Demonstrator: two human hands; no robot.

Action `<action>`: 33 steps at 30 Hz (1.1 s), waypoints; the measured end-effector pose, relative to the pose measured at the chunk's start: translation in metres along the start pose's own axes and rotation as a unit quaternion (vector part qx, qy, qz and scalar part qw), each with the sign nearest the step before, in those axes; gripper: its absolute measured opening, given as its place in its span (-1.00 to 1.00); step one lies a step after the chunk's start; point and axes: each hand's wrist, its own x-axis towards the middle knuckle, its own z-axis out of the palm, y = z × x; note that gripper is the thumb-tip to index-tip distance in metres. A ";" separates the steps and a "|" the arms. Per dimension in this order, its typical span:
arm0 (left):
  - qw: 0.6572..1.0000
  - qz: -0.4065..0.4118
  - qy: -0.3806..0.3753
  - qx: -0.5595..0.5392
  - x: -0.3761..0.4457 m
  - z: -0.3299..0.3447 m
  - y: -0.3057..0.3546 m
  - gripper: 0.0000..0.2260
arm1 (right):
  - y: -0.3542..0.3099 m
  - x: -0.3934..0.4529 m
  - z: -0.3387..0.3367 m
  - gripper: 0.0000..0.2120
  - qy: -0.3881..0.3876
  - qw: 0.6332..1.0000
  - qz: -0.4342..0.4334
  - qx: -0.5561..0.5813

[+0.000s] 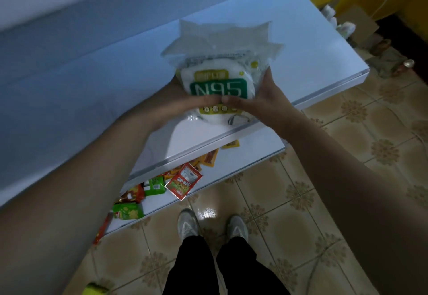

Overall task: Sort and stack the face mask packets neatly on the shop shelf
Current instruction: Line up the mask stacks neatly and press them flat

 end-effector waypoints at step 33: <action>0.949 0.067 0.268 -0.150 -0.260 -0.083 0.299 -0.44 | -0.379 -0.128 0.065 -0.49 -0.125 0.985 -0.081 0.084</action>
